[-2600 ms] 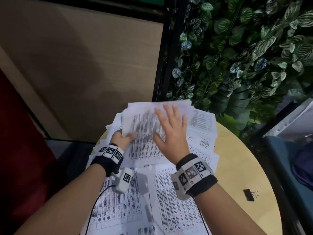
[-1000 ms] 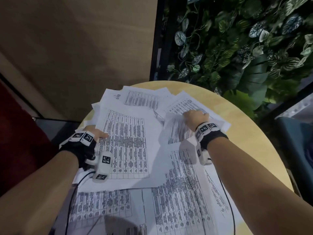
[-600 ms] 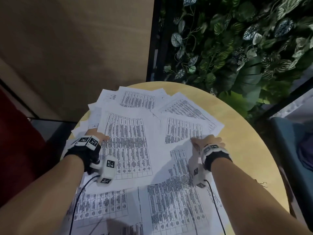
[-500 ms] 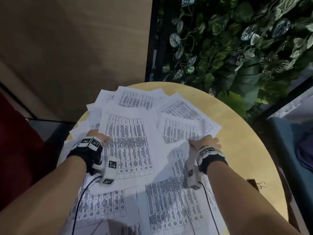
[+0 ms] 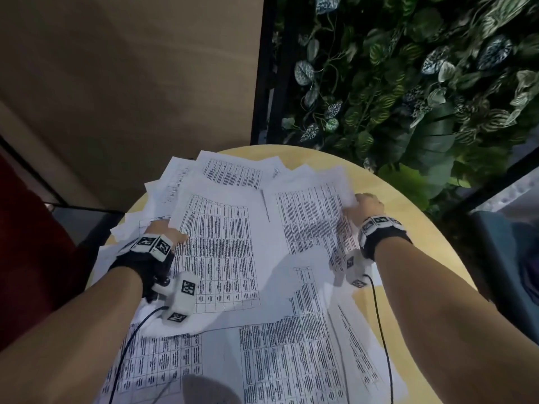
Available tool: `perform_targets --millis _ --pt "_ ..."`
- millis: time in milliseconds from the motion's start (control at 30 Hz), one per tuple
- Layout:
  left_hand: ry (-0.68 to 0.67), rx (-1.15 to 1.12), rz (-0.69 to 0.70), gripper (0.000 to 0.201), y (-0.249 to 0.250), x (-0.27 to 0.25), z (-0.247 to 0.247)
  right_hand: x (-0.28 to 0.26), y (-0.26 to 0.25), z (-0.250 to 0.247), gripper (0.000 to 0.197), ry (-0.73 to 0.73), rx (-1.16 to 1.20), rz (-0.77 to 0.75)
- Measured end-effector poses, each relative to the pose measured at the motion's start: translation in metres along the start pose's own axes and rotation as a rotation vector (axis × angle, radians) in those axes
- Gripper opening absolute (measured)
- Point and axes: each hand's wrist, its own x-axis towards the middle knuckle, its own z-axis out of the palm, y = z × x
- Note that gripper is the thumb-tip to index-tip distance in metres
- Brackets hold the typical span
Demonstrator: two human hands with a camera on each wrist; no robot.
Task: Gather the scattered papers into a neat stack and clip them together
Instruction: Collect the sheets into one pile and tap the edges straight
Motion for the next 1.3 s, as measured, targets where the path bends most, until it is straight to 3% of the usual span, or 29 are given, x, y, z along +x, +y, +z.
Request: perform_targets --millis 133,300,433,567,733,900,1067,1167,1233,1300 --pt "-0.001 0.002 0.014 0.043 -0.005 0.01 0.003 0.007 0.005 0.019 0.062 -0.148 -0.212 0.006" --pt "-0.027 0.074 -0.054 0.036 -0.008 0.012 0.008 0.003 0.015 0.021 0.098 -0.15 0.026 0.204" --pt "-0.038 0.093 -0.071 0.053 -0.006 0.005 0.009 -0.007 0.011 0.018 0.062 -0.208 -0.072 0.144" --pt "-0.031 0.076 -0.065 0.049 -0.006 -0.001 0.007 -0.016 0.007 0.018 0.037 -0.207 -0.015 0.062" --pt "-0.025 -0.005 -0.078 0.049 -0.009 -0.014 -0.005 -0.044 0.008 -0.03 0.008 0.107 0.107 0.049" --pt "-0.05 0.045 -0.125 0.059 -0.021 -0.044 -0.023 -0.093 -0.004 -0.091 0.023 0.488 0.321 0.03" --pt "-0.065 0.081 -0.131 0.056 -0.04 -0.067 -0.031 -0.143 -0.007 -0.12 0.034 0.636 0.863 0.099" --pt "-0.097 0.095 -0.151 0.059 -0.053 -0.072 -0.028 -0.175 0.0 -0.104 0.04 0.451 1.23 0.28" --pt "-0.112 0.125 -0.181 0.059 -0.063 -0.074 -0.026 -0.193 0.012 -0.079 0.046 0.285 1.22 0.41" --pt "-0.131 0.168 -0.171 0.054 -0.071 -0.079 -0.023 -0.209 0.024 -0.059 0.049 0.234 1.111 0.485"
